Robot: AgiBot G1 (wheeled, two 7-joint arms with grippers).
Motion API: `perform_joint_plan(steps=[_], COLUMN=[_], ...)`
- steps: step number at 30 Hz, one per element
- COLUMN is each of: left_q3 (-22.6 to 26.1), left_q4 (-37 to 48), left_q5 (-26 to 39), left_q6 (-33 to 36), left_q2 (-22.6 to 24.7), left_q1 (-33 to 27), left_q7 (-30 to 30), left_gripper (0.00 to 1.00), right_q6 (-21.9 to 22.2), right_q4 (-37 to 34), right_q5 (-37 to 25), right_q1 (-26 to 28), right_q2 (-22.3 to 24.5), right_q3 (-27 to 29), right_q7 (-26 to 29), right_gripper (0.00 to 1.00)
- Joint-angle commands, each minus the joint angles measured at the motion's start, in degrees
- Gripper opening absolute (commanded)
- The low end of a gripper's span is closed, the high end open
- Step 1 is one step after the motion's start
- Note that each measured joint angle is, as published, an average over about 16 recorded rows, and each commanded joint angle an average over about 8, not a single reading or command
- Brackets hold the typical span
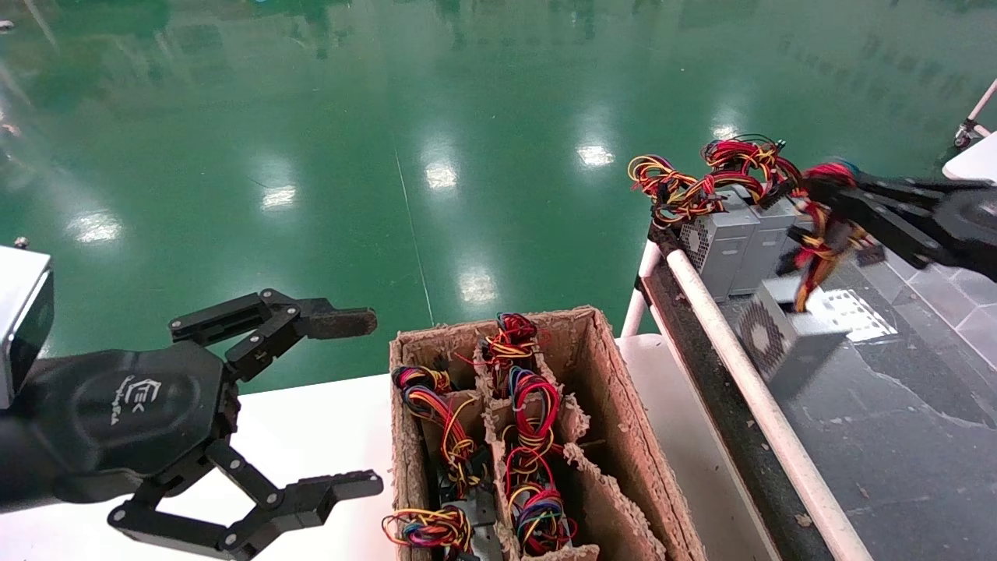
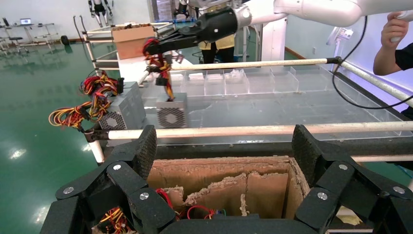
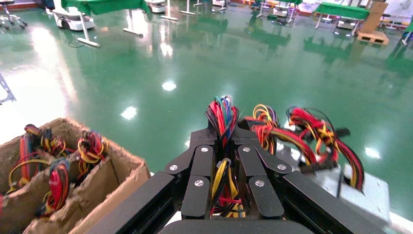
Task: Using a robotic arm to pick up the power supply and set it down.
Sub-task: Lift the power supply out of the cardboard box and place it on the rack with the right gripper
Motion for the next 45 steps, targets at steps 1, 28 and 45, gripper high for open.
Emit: perform_joint_plan(steps=[1, 28, 45], left_q3=[0.00, 0.01, 0.02], left_q4=[0.00, 0.00, 0.00], left_q5=[0.00, -0.01, -0.01], left_q6=[0.00, 0.00, -0.01], left_q2=[0.00, 0.00, -0.01], left_q1=[0.00, 0.00, 0.00], left_q7=[0.00, 0.01, 0.01], left_gripper=[1.00, 1.00, 1.00], right_q6=[0.04, 13.96, 14.30], right_q4=[-1.95, -19.12, -21.23], right_q5=[-1.38, -9.52, -10.64], right_q1=[2.16, 16.44, 18.81], right_q2=[-1.68, -15.62, -18.79], right_q3=[-0.83, -5.18, -5.95], right_q7=[-0.23, -6.41, -8.54], right_gripper=[0.00, 0.00, 0.08])
